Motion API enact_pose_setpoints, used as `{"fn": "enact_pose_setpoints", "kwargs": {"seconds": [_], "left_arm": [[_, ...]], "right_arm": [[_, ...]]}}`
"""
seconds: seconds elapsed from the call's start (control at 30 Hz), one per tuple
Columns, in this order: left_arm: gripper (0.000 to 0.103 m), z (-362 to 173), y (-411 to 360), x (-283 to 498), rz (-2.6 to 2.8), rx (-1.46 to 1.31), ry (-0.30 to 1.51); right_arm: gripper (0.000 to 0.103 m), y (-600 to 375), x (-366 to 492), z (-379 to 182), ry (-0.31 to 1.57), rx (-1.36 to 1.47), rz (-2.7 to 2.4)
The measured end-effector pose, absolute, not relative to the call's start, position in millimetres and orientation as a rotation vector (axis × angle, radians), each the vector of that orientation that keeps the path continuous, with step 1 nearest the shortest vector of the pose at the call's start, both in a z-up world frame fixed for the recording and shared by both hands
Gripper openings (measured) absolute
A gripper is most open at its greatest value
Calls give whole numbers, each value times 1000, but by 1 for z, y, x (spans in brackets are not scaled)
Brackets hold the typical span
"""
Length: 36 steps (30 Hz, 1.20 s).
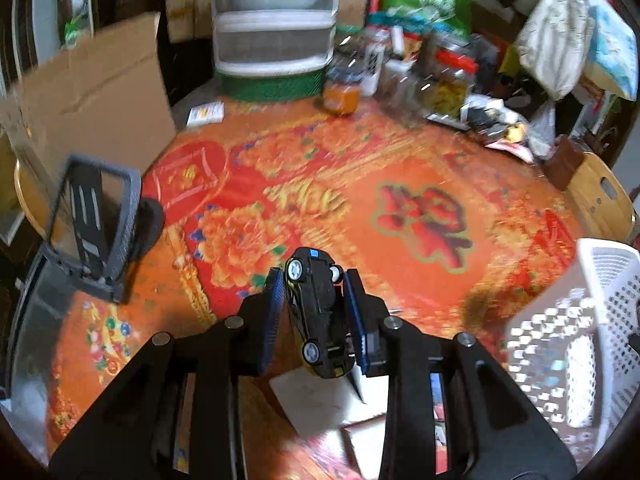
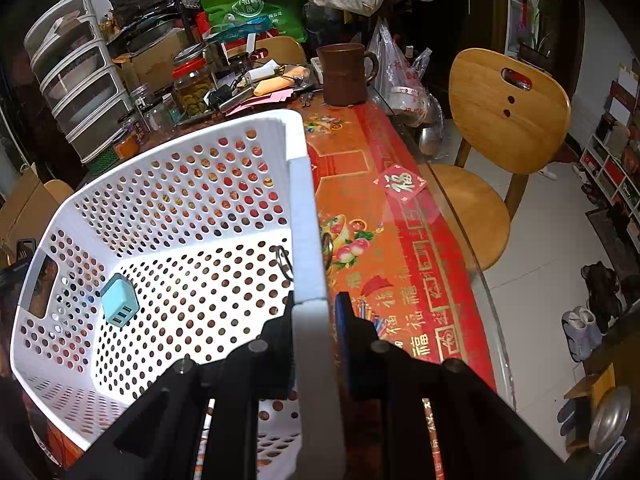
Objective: Organize rigid objects
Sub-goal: 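Carry the black toy car over the basket and release it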
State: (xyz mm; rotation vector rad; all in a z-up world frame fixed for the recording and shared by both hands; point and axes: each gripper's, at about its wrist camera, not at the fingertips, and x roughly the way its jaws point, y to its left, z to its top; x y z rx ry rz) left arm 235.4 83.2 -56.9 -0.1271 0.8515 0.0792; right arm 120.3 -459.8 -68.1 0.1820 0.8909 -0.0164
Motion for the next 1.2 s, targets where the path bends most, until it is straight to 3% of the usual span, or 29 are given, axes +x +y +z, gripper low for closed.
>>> {"fn": "enact_pose_setpoints", "kwargs": {"seconds": [0.47,0.73,1.2], "left_arm": [[28,32,-67,156,-188,69,693],[28,8,-147,128,-291,195,747],[29,-22,-153,141,-296,244,782]], "right_arm": [[15,-460,121,-69,891,176,-22],[15,-460,121,-69,894,173,-25],[15,-460,118,-70,895,175,-25]]}}
